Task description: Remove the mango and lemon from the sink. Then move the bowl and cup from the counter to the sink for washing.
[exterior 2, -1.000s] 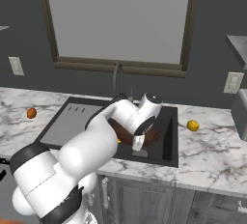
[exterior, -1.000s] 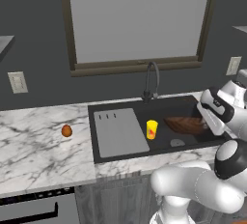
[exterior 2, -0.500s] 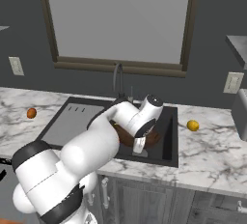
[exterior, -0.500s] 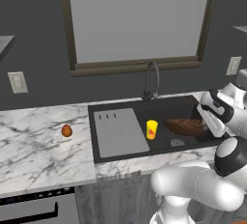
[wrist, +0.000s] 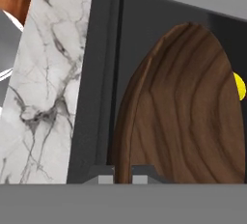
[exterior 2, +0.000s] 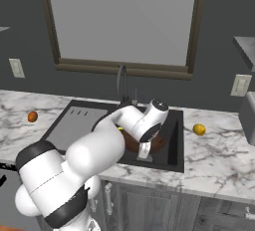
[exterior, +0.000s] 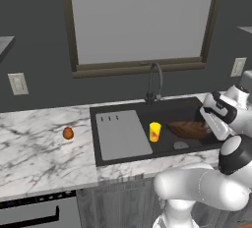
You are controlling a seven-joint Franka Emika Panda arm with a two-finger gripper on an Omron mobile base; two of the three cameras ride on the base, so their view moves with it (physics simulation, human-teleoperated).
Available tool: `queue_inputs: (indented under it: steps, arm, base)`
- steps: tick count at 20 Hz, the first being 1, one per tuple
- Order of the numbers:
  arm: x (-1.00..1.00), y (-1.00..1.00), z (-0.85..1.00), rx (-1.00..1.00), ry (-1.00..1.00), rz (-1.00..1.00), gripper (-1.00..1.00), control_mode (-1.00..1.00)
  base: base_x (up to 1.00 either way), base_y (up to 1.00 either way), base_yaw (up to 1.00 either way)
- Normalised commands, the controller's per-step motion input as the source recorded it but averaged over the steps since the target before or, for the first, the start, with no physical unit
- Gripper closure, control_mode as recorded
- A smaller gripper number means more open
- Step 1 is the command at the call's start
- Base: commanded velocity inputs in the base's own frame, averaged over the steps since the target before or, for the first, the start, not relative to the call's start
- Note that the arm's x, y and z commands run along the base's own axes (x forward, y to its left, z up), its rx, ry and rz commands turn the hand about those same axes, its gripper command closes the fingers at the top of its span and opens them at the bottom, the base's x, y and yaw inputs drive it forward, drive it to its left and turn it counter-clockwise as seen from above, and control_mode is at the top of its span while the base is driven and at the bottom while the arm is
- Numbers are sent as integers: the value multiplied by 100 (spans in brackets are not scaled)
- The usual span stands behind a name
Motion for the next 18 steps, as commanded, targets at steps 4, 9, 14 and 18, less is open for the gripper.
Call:
queue_inputs:
  steps: [4, 9, 14, 18]
  arm:
    - [6, -4, -7, 0, 1, 3, 100, -100]
    - [6, -5, -7, 0, 1, 4, 100, -100]
    - [6, -8, -6, 0, 1, 5, 100, -100]
    - [6, -10, -6, 0, 0, 5, 100, -100]
  base:
    - [0, 0, 0]
    - [0, 0, 0]
    - [0, 0, 0]
    - [0, 0, 0]
